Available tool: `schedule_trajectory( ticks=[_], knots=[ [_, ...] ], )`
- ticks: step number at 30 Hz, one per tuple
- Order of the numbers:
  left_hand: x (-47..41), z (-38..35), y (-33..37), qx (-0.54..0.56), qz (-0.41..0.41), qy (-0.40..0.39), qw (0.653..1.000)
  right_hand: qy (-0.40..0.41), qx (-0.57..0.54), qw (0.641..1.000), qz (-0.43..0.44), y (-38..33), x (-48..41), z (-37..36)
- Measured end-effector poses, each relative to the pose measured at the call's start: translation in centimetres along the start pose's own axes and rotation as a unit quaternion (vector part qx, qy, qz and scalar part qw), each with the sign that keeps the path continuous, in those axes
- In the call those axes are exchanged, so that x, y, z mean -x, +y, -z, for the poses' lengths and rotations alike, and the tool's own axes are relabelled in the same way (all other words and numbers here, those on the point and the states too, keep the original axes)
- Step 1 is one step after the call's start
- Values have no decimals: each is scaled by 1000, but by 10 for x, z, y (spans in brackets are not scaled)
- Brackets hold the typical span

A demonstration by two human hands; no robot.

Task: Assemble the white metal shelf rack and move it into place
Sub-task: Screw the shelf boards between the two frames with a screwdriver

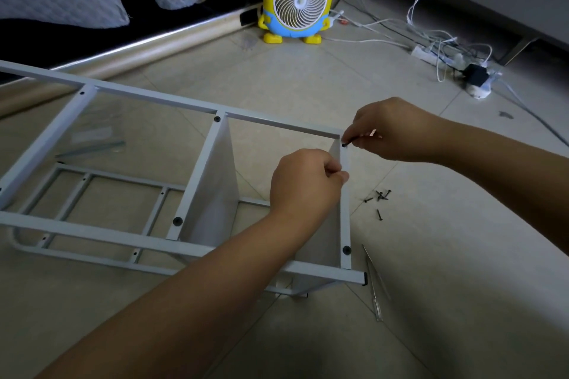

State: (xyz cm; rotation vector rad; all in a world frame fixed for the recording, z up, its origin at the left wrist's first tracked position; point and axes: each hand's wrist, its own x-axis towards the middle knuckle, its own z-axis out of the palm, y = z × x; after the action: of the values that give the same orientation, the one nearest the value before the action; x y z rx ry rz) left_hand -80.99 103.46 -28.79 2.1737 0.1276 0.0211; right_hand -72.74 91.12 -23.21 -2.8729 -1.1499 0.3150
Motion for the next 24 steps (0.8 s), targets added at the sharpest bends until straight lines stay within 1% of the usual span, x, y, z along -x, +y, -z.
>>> schedule_trajectory(
  ticks=[5, 11, 19, 24],
  knots=[
    [0, -1, 0, 3, -2, -1, 1000, 22, 27, 999, 0, -7, 0, 2],
    [-1, -2, -2, 7, 1, 0, 1000, -29, 95, 995, -4, -14, -8, 10],
    [-1, -4, -2, 12, -6, -1, 1000, -46, 145, 988, -5, -15, -13, 7],
    [0, -3, -3, 15, -6, -4, 1000, -63, 154, 986, -12, -14, -15, 2]
  ],
)
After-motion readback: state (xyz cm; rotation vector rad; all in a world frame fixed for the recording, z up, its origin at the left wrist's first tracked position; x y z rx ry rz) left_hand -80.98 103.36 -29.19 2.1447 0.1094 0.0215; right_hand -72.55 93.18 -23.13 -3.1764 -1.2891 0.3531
